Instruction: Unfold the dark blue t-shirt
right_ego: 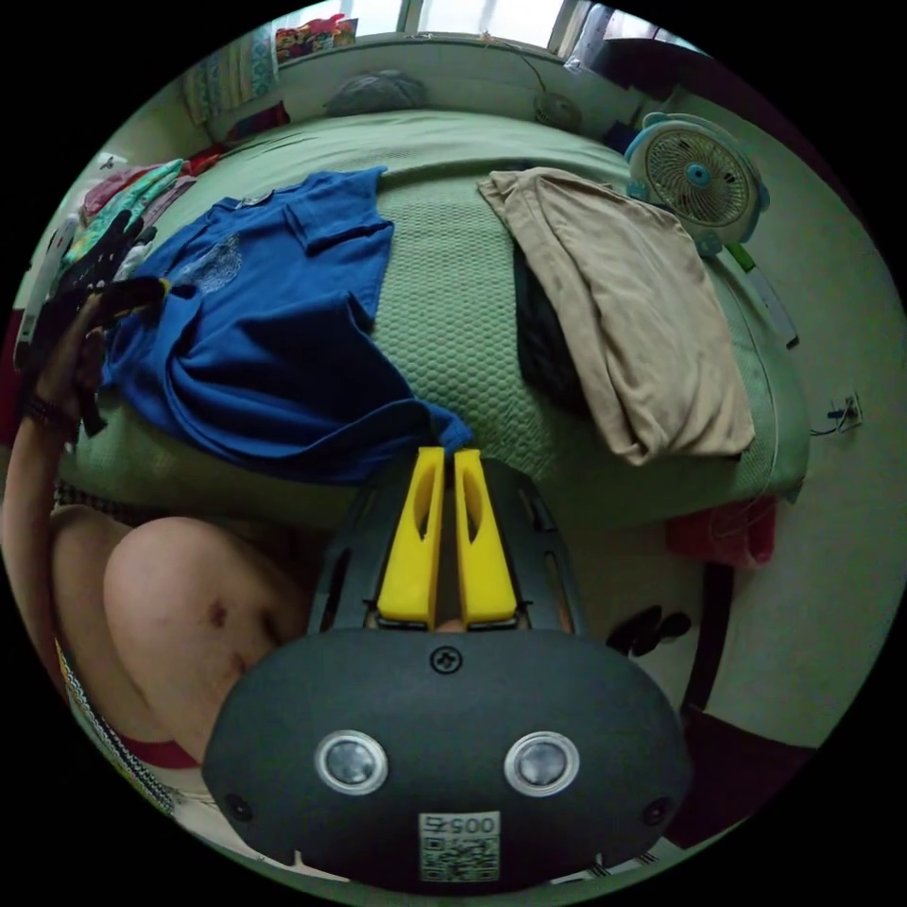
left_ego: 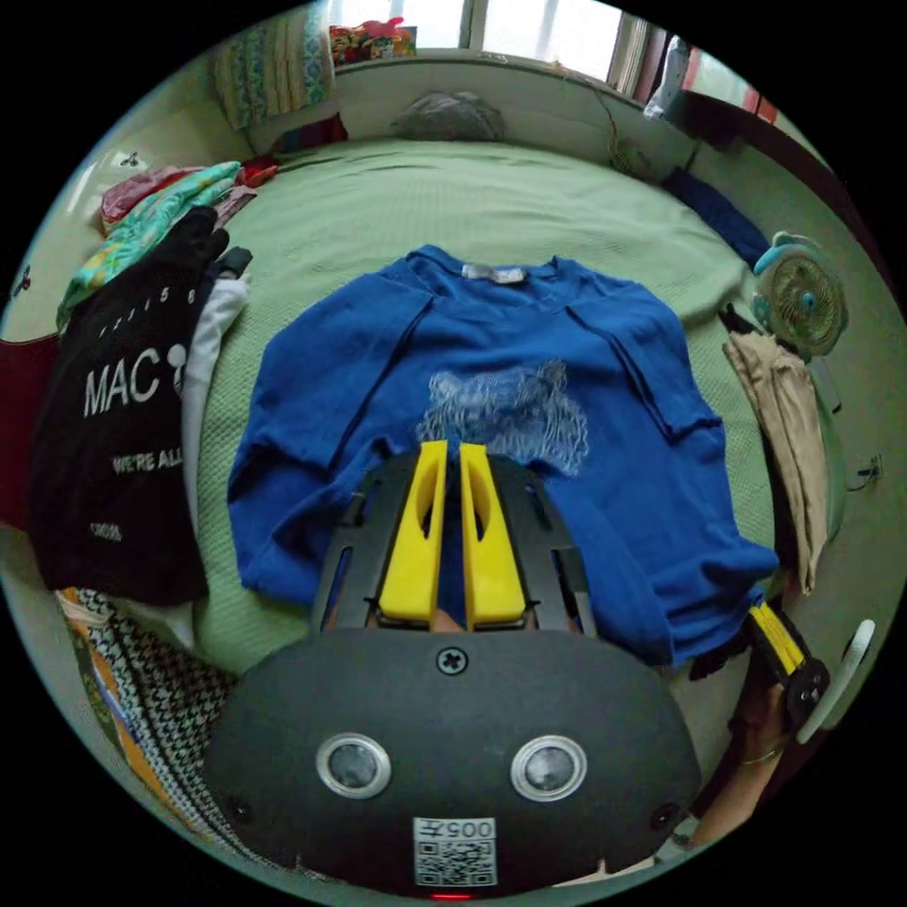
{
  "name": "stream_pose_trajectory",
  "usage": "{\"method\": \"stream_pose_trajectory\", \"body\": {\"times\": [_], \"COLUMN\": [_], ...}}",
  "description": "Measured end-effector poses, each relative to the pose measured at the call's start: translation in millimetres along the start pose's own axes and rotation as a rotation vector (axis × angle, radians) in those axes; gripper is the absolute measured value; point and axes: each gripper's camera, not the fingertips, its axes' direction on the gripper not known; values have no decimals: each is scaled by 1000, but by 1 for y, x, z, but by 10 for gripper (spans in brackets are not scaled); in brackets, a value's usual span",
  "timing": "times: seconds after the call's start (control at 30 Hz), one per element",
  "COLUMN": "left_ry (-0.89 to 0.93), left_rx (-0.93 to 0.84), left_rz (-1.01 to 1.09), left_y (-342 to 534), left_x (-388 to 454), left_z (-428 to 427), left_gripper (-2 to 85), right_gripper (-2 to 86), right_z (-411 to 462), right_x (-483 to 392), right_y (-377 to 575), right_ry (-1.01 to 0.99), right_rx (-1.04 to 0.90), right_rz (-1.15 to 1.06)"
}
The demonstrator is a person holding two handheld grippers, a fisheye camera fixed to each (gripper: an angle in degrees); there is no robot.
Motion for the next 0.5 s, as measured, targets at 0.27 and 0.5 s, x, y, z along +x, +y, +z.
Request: {"method": "stream_pose_trajectory", "body": {"times": [0.27,0.5], "left_ry": [-77,-53], "left_rx": [110,111], "left_rz": [59,9], "left_y": [65,134], "left_x": [-10,-70], "left_z": [-54,-112], "left_gripper": [31,32], "right_gripper": [-15,-15], "right_z": [-12,-55], "right_x": [12,24], "right_y": [45,69], "right_ry": [-100,-124], "right_rx": [-26,61], "right_rz": [46,14]}}
